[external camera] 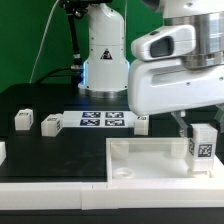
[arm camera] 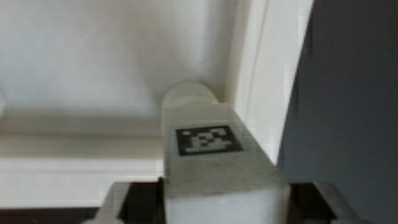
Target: Assemble one leg
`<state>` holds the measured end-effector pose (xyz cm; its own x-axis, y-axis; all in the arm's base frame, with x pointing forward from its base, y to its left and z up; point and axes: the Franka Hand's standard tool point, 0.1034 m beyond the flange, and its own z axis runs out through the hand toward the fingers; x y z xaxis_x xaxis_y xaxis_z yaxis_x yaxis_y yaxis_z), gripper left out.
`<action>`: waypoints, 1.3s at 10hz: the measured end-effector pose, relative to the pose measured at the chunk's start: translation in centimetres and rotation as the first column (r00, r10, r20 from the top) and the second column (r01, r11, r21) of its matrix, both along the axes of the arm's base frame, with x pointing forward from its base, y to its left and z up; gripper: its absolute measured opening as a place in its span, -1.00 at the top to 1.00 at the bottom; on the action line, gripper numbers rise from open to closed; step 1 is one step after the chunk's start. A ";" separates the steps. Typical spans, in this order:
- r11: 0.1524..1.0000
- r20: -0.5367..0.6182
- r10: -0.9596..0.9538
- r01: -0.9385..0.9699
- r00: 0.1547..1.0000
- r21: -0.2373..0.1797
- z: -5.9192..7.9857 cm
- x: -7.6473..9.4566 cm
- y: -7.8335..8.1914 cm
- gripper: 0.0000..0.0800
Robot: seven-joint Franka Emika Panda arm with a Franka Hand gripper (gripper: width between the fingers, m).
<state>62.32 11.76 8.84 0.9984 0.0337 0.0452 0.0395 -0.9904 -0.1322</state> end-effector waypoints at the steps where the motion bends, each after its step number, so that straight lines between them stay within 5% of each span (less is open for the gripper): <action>1: 0.988 -0.011 -0.151 0.151 0.988 0.017 0.0 0.1 -0.2 0.25; 4: 0.815 -0.056 -0.572 0.575 0.818 0.077 -0.1 0.2 -0.7 0.25; 8: 0.434 -0.160 -0.886 0.900 0.435 0.044 -0.2 -0.3 0.8 0.25; 10: 0.316 -0.194 -0.929 0.948 0.316 0.033 -0.2 -0.3 1.0 0.25; 11: 0.337 -0.191 -0.922 0.941 0.338 0.036 -0.2 -0.3 1.1 -0.27; 12: 0.407 -0.182 -0.895 0.913 0.407 0.038 -0.2 -0.4 1.1 -0.51; 13: 0.482 -0.182 -0.858 0.875 0.480 0.035 0.1 -0.3 1.4 -0.51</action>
Offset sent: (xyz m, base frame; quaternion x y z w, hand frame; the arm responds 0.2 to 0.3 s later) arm -0.0150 -0.0185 -0.0061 -0.0064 0.0329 0.4249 0.9046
